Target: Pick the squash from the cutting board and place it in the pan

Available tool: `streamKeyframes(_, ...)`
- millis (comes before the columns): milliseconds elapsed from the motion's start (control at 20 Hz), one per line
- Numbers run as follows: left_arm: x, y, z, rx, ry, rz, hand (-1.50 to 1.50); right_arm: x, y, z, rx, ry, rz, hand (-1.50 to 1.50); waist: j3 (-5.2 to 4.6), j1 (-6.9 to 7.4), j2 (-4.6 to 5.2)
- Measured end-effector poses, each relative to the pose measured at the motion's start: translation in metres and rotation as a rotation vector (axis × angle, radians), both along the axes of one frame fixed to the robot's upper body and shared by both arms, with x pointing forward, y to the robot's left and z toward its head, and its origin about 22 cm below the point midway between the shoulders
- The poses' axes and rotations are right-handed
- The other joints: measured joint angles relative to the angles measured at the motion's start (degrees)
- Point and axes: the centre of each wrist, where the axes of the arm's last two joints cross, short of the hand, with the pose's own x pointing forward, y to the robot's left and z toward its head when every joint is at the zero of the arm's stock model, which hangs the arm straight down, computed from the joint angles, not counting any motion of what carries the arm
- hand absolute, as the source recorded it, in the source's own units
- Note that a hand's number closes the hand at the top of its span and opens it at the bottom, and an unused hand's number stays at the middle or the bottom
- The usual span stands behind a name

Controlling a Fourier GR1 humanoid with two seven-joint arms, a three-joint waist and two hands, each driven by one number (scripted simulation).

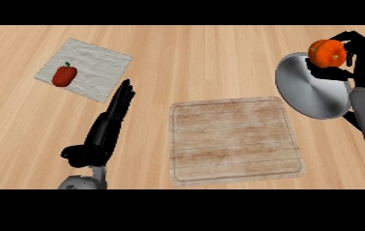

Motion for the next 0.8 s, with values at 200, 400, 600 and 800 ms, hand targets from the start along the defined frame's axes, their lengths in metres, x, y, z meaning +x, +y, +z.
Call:
streamKeyframes(200,0.0,-0.006,0.004,-0.004,-0.004,-0.013,0.0,-0.001,-0.005,-0.015,-0.053,0.256,0.031,-1.5,-0.01,1.17,0.39)
streamKeyframes(400,0.005,-0.012,0.008,-0.006,-0.013,-0.025,0.0,0.005,-0.001,-0.019,0.001,0.408,0.13,-1.5,0.09,1.6,0.68)
streamKeyframes(600,0.005,-0.009,0.008,-0.007,-0.014,-0.022,0.0,0.011,0.005,-0.02,0.05,0.426,0.193,-1.5,0.15,1.82,0.8)
streamKeyframes(800,0.007,-0.007,0.007,-0.003,-0.014,-0.018,0.0,0.014,0.005,-0.016,0.167,0.312,0.231,-1.5,0.18,1.1,0.62)
